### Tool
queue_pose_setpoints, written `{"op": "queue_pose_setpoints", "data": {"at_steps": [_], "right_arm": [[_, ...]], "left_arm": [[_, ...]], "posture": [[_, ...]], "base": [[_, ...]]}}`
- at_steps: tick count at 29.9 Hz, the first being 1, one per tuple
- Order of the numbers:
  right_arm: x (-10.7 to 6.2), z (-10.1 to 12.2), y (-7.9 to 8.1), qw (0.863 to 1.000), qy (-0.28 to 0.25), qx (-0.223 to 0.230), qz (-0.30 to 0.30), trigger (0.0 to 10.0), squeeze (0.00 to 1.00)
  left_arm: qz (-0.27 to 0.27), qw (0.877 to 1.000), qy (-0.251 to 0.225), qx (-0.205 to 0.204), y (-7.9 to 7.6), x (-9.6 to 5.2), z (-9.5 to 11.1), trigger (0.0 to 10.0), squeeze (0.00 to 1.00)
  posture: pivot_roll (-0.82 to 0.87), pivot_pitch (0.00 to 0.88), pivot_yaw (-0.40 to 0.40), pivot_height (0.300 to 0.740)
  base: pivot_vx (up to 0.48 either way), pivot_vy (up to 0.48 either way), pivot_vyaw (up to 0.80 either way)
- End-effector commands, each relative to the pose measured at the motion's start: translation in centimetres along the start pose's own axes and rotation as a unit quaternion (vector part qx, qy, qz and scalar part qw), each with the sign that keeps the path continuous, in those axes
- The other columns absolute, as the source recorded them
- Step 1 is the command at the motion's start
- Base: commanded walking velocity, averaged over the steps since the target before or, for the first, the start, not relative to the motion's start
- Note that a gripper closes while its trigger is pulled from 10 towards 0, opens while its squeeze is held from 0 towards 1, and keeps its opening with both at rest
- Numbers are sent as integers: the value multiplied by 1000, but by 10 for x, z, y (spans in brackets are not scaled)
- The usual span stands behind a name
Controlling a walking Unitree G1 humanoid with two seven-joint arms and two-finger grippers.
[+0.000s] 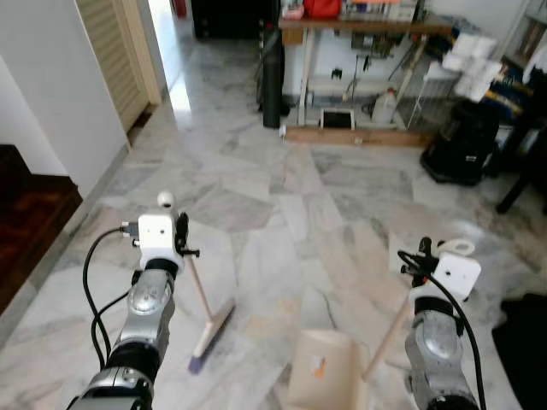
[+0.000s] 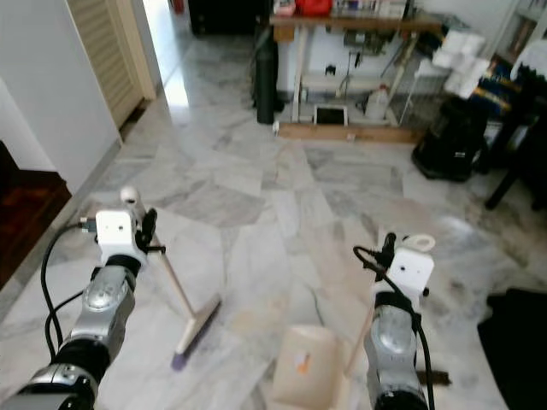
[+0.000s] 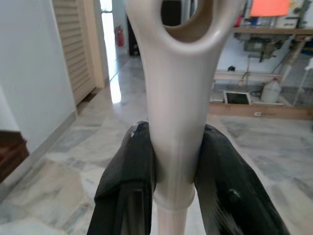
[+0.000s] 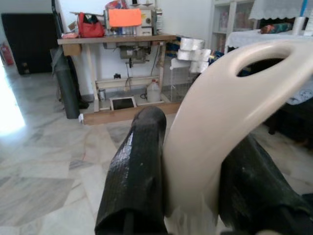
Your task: Sweep floor
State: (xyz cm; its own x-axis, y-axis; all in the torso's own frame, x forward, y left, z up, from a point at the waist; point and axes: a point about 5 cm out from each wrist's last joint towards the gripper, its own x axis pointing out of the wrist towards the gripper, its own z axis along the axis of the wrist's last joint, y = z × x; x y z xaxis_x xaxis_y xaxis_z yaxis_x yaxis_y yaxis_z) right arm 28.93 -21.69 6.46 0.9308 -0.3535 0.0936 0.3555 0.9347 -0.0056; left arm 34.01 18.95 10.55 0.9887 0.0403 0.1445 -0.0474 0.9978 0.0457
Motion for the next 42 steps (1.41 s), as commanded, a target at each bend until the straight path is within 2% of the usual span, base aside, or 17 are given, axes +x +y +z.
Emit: {"op": "queue_pose_setpoints", "data": {"at_steps": [1,22,38,42], "right_arm": [[5,12,5,1000,-25,10,2,10000,0],[7,18,8,999,-31,18,-6,10000,0],[6,21,4,999,-32,18,-13,10000,0],[7,20,4,999,-24,24,-15,10000,0]], "left_arm": [[3,1000,-23,17,6,6,12,10000,0],[-9,999,-30,22,3,12,21,10000,0],[-14,999,-29,24,3,9,20,10000,0],[-19,999,-31,21,2,9,21,10000,0]], "posture": [[32,0,-7,740],[38,5,17,740],[29,43,18,740],[27,46,20,740]], "base": [[371,0,0],[371,0,0],[371,0,0],[0,0,-200]]}}
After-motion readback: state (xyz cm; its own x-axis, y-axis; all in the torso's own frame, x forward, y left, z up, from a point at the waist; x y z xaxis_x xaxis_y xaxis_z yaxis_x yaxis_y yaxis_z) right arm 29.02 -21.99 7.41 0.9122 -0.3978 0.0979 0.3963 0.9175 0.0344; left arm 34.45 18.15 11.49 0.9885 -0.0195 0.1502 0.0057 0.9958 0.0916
